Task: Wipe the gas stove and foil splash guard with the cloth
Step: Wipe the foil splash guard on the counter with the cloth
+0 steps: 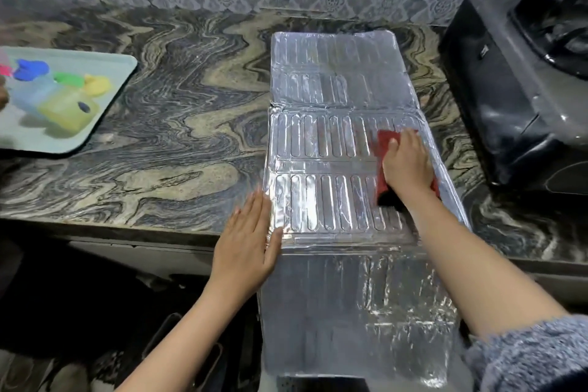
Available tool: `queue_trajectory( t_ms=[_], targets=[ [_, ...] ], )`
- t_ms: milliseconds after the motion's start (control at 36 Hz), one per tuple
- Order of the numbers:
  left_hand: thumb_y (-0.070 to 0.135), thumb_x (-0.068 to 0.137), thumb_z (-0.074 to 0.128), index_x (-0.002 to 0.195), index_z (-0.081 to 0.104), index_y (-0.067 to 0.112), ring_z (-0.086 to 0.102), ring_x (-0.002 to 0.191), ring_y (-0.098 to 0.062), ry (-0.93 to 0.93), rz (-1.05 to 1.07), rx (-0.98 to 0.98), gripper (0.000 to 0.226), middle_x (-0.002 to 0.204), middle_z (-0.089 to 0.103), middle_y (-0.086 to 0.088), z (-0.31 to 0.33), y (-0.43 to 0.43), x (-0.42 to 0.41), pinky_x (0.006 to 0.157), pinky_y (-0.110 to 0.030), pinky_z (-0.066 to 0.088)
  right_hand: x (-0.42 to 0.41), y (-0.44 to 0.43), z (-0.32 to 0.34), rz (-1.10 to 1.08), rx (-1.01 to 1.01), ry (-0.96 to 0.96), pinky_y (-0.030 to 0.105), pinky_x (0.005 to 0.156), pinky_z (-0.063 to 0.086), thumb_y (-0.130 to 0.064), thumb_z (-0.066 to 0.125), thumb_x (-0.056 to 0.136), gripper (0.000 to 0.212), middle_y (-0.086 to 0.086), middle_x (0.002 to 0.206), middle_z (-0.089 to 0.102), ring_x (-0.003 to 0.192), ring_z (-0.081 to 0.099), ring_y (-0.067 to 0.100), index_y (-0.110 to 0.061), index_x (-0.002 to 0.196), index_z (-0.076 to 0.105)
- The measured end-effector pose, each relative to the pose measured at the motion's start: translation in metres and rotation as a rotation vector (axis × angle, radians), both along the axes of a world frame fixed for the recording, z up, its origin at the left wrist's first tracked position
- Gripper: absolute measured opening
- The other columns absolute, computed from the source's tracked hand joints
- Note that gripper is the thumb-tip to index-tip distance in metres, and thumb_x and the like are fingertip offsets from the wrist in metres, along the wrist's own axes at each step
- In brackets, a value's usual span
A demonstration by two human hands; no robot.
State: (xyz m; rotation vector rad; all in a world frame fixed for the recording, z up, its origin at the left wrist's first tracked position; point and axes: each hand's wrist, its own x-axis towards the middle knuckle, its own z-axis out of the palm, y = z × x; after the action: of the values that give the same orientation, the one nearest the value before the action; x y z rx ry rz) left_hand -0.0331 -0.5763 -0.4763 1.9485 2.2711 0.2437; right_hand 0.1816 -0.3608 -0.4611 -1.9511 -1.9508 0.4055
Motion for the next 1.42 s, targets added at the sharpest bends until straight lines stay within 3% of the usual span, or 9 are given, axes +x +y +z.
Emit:
queue_trajectory(
  t_ms=[111, 278, 417, 528, 667, 861, 1222, 1417],
  targets=[
    [0.042, 0.094, 0.026, 0.140, 0.034, 0.005, 0.028, 0.137, -0.021, -0.013, -0.008, 0.014, 0.060, 0.148, 0.034, -0.010, 0.000, -0.008, 0.002, 0.112, -0.032, 0.015, 0.016, -0.004, -0.003, -0.077, 0.035, 0.017, 0.039, 0.118, 0.010, -0.028, 0.024, 0.100, 0.048, 0.006, 0.155, 0.023, 0.144, 0.015, 0.021, -0.008, 0.143, 0.026],
    [0.043, 0.086, 0.028, 0.140, 0.038, 0.007, 0.032, 0.138, -0.022, -0.101, 0.031, 0.101, 0.066, 0.148, 0.035, -0.008, 0.007, -0.001, 0.004, 0.115, -0.027, 0.006, 0.022, -0.012, -0.007, -0.142, 0.045, 0.038, 0.036, 0.118, 0.007, -0.029, 0.025, 0.100, 0.049, 0.002, 0.155, 0.021, 0.144, 0.013, 0.017, -0.011, 0.145, 0.024],
    [0.054, 0.084, 0.012, 0.148, 0.004, 0.010, -0.006, 0.145, -0.014, -0.107, 0.099, 0.016, 0.078, 0.158, -0.003, -0.003, 0.013, 0.044, -0.003, 0.116, -0.030, -0.008, 0.024, -0.013, -0.008, -0.162, 0.049, 0.035, 0.036, 0.118, 0.007, -0.030, 0.024, 0.100, 0.049, 0.002, 0.155, 0.021, 0.144, 0.013, 0.017, -0.011, 0.145, 0.024],
    [0.059, 0.077, -0.004, 0.147, -0.004, 0.013, -0.011, 0.144, -0.012, -0.070, 0.075, -0.057, 0.084, 0.157, -0.011, -0.002, 0.006, 0.050, -0.005, 0.115, -0.031, -0.009, 0.024, -0.013, -0.010, -0.194, 0.040, 0.043, 0.037, 0.118, 0.006, -0.029, 0.025, 0.100, 0.049, 0.002, 0.155, 0.022, 0.144, 0.013, 0.018, -0.011, 0.145, 0.026],
    [0.059, 0.073, -0.008, 0.147, -0.006, 0.014, -0.012, 0.144, -0.012, -0.076, 0.078, -0.051, 0.087, 0.157, -0.012, -0.001, 0.003, 0.053, -0.007, 0.115, -0.031, -0.008, 0.008, -0.006, -0.008, -0.226, 0.078, 0.057, 0.037, 0.117, 0.004, -0.026, 0.029, 0.099, 0.046, 0.003, 0.153, 0.027, 0.144, 0.014, 0.018, -0.010, 0.141, 0.031],
    [0.058, 0.076, -0.007, 0.147, -0.009, 0.015, -0.016, 0.142, -0.009, -0.095, 0.067, -0.031, 0.083, 0.156, -0.015, 0.000, 0.000, 0.052, -0.009, 0.114, -0.029, -0.012, -0.050, -0.006, -0.009, 0.013, 0.040, -0.041, 0.036, 0.117, 0.001, -0.032, 0.026, 0.099, 0.050, 0.004, 0.155, 0.022, 0.144, 0.011, 0.019, -0.010, 0.144, 0.025],
    [0.054, 0.078, -0.005, 0.148, -0.007, 0.013, -0.013, 0.144, -0.012, -0.095, 0.072, -0.025, 0.081, 0.157, -0.013, -0.001, 0.000, 0.053, -0.008, 0.115, -0.029, -0.011, -0.163, -0.004, -0.006, 0.630, 0.063, 0.005, 0.035, 0.116, 0.008, -0.029, 0.029, 0.099, 0.046, 0.004, 0.152, 0.029, 0.143, 0.017, 0.018, -0.012, 0.142, 0.031],
    [0.053, 0.078, -0.004, 0.147, -0.009, 0.014, -0.018, 0.142, -0.012, -0.117, 0.116, -0.036, 0.080, 0.155, -0.018, 0.000, 0.001, 0.052, -0.005, 0.114, -0.029, -0.014, -0.160, 0.031, -0.001, 0.648, 0.037, 0.016, 0.036, 0.117, 0.013, -0.031, 0.030, 0.099, 0.047, 0.002, 0.153, 0.028, 0.142, 0.020, 0.018, -0.016, 0.143, 0.029]
  ],
)
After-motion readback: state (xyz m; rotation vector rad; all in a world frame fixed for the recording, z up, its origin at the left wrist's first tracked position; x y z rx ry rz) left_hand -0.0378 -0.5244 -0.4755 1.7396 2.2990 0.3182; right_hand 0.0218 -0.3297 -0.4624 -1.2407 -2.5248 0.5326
